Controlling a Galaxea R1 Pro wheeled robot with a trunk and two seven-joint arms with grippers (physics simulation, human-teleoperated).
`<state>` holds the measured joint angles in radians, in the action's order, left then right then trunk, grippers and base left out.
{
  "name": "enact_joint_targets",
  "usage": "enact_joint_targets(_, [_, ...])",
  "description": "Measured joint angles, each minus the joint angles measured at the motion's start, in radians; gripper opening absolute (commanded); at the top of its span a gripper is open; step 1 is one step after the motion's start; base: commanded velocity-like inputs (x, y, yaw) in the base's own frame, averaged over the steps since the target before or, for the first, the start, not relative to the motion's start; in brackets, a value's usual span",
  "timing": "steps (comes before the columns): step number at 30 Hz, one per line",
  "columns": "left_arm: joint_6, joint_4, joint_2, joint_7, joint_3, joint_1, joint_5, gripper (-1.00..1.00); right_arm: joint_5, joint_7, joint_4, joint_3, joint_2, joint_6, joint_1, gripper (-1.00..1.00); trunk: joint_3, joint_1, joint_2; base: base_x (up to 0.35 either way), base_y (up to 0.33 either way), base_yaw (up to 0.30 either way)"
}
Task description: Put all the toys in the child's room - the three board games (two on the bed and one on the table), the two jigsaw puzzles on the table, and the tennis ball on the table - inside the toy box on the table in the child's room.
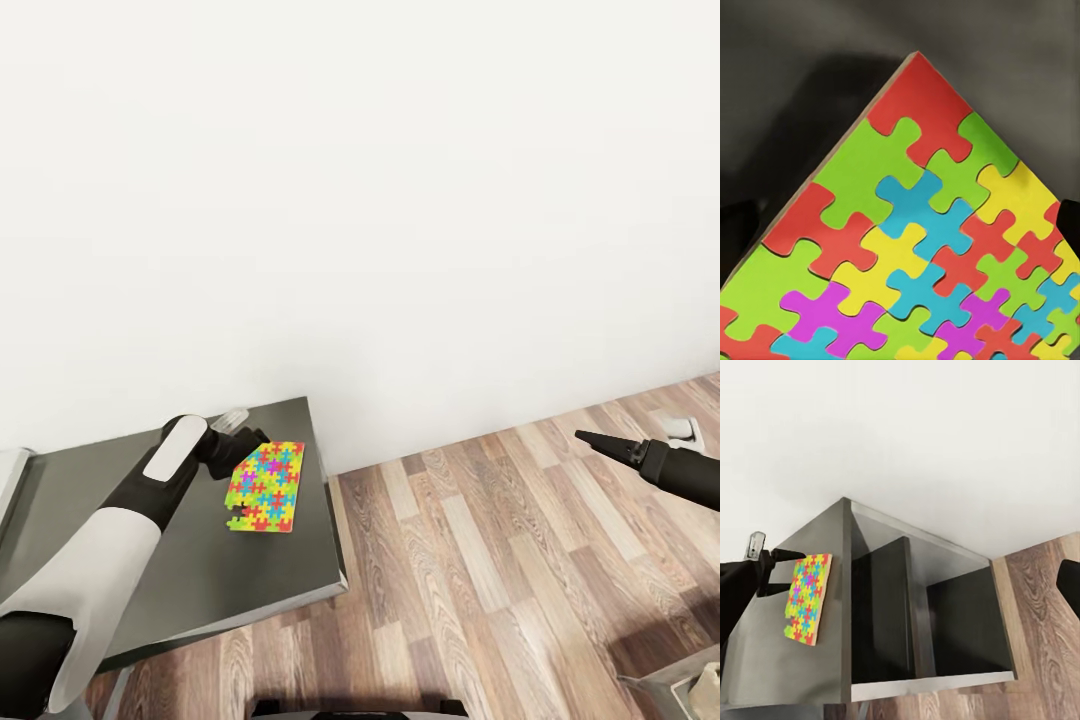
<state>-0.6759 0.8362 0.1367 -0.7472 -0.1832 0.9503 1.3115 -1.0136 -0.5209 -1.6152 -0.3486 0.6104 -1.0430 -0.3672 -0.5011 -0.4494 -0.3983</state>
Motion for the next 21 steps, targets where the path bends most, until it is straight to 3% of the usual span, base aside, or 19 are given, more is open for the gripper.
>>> enact_joint_targets(11, [0.0,0.0,0.0,0.0,0.0,0.0,0.0,1.0,0.0,0.0,0.0,0.0,0.0,0.0,0.0,1.0,0.0,0.0,0.0,-0.008,-0.004,-0.006])
enact_joint_targets(21, [0.0,0.0,0.0,0.0,0.0,0.0,-0.001,1.0,0.0,0.0,0.0,0.001,0.0,0.0,0.0,1.0,0.0,0.0,0.0,-0.165,-0.103,-0.001])
